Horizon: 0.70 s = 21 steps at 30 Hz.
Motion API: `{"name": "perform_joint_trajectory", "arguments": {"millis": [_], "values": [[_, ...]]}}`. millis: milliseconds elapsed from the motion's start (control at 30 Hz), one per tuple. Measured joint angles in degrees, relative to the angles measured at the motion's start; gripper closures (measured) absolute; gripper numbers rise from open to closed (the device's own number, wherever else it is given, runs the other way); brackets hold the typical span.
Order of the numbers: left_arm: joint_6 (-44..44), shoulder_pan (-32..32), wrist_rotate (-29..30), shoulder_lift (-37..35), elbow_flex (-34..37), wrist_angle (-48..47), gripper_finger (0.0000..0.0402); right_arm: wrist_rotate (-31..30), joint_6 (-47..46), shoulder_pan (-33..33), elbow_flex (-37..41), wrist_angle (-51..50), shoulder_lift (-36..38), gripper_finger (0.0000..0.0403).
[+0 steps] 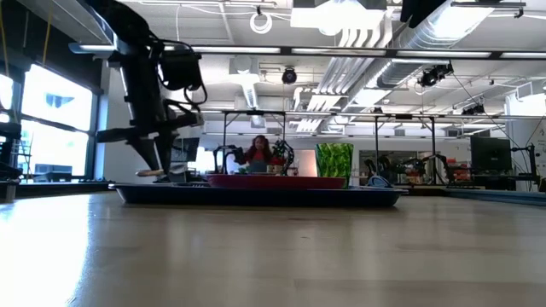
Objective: Pick and place plate/cup/fork/spoon on tray
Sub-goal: Put the orange spoon on the blue tray to the right of the orange fork
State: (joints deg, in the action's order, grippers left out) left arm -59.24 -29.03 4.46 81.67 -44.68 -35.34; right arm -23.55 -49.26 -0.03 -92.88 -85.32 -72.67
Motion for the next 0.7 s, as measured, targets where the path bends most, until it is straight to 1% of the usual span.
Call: {"name": "perform_joint_trajectory", "arguments": {"millis": [133, 400, 700], "values": [[2.1, -1.8, -1.3, 0.0, 0.7, 0.0, 0.0358, 0.0, -1.7, 0.0, 0.0, 0.0, 0.0, 0.0289], [3.4, -3.4, -1.5, 0.2, 0.7, 2.0, 0.0357, -0.2, -2.6, 0.0, 0.0, 0.0, 0.0, 0.0289], [3.4, -3.5, -3.3, 4.5, 0.7, 2.8, 0.0357, -0.7, -4.5, 0.0, 0.0, 0.0, 0.0, 0.0289]]}}
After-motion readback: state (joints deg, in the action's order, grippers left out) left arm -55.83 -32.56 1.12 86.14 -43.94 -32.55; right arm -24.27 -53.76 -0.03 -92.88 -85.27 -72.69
